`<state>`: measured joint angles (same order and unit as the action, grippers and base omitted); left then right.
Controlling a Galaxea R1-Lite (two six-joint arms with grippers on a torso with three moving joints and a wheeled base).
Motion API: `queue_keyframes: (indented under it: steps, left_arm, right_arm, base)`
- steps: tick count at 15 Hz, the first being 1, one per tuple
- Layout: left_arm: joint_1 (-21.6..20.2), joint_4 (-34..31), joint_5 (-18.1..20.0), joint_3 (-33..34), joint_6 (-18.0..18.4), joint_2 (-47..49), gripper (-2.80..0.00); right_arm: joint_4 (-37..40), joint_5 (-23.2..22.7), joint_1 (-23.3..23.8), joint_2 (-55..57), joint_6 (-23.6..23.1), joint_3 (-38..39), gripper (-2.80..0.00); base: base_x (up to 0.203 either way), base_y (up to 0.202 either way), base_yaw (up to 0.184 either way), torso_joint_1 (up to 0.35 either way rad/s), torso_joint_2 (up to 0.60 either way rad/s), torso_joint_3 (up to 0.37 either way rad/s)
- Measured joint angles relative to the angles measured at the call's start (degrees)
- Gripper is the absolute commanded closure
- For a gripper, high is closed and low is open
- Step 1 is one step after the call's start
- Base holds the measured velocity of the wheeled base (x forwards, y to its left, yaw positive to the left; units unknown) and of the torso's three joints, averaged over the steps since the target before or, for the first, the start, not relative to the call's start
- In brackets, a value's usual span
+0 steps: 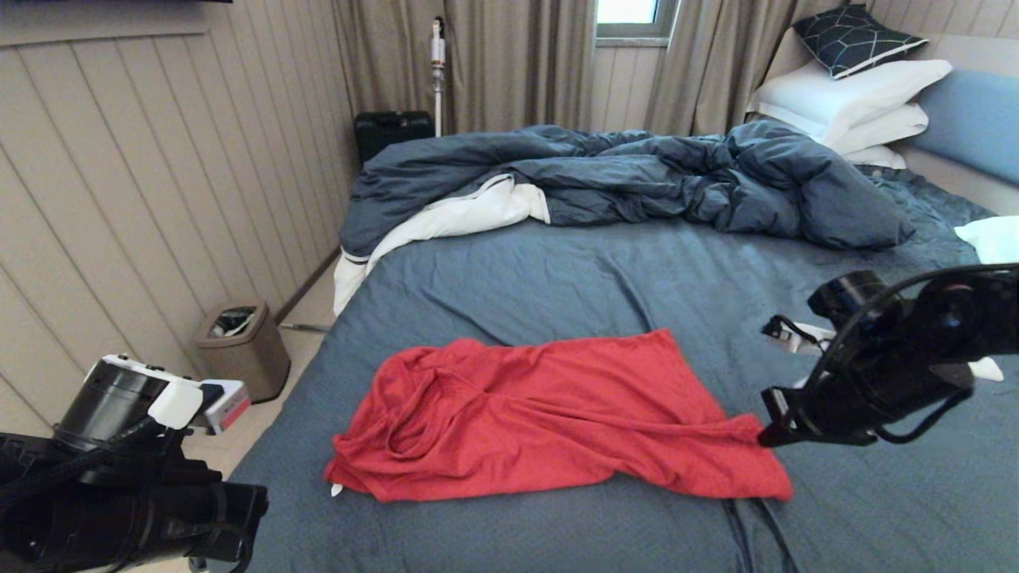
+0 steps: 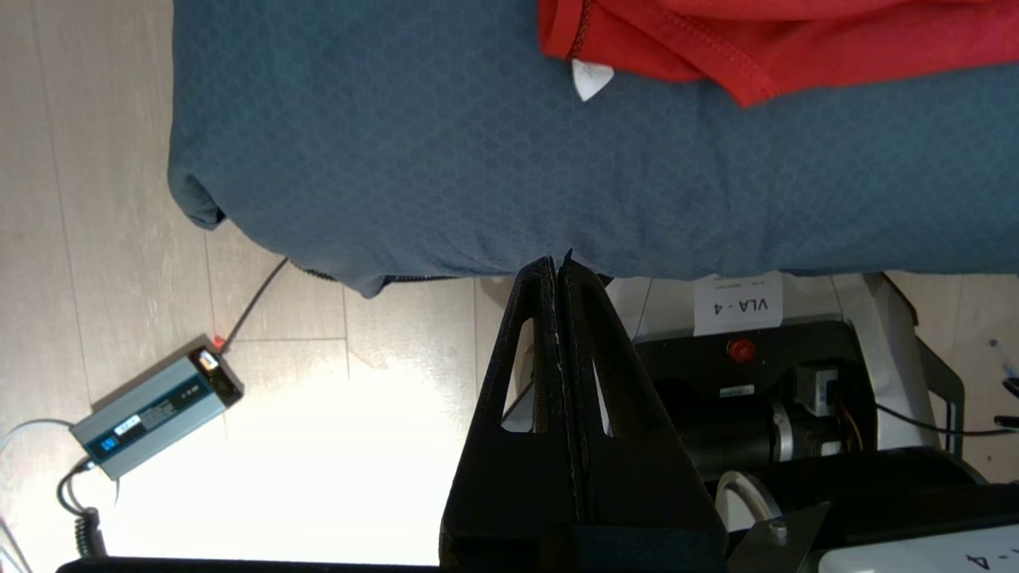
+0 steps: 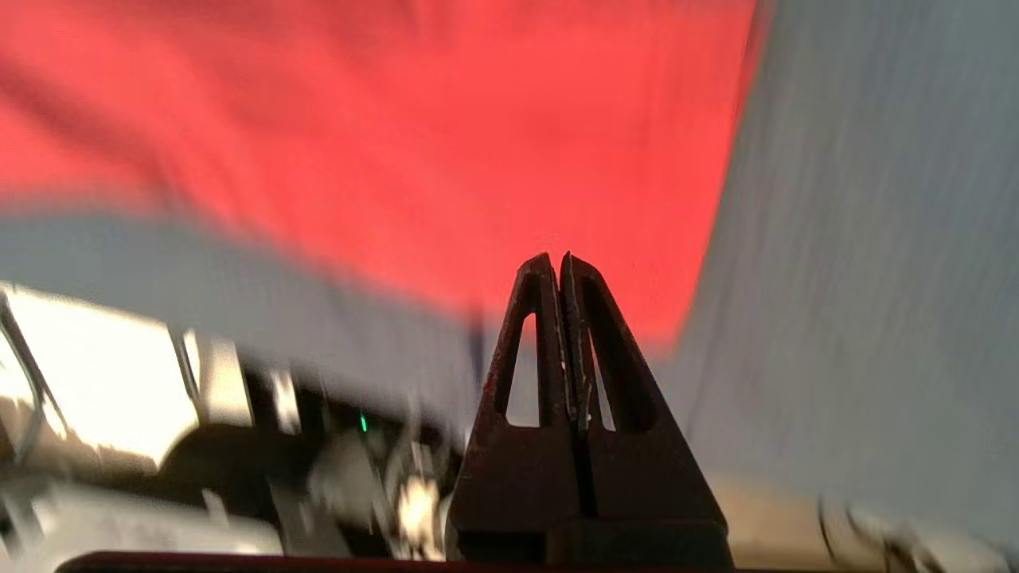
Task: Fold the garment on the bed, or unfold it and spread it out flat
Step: Fold the red T-shirt
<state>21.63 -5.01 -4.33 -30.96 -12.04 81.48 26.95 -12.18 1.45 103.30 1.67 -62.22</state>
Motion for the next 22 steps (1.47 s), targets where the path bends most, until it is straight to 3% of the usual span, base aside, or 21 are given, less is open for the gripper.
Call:
queue_keyframes:
  steps: [3,7,17,22]
  left_arm:
    - [0.0,0.2,0.0,-0.1,-0.1,0.4,0.00]
    - [-0.1,0.3,-0.1,-0.2,-0.1,0.7,0.00]
    - [-0.4,0.6,0.0,-1.9,-0.3,2.6,0.00]
    - [-0.4,0.6,0.0,-2.9,-0.5,3.5,0.00]
  right_arm:
    - [-3.4,0.2,0.8,-3.6,-1.9,7.4,0.00]
    - [-7.3,0.4,1.5,-0.3,-2.6,7.2,0.00]
    - [-7.0,5.2,1.1,14.5,-2.8,-10.1,0.00]
    - [-5.8,6.8,-1.0,19.8,1.0,-23.1,0.00]
  base:
    - [0.000,0.000,0.000,0.000,0.00,0.000]
    - [0.000,0.000,0.000,0.000,0.00,0.000]
    - [0.000,0.000,0.000,0.000,0.00,0.000]
    - [0.000,0.000,0.000,0.000,0.00,0.000]
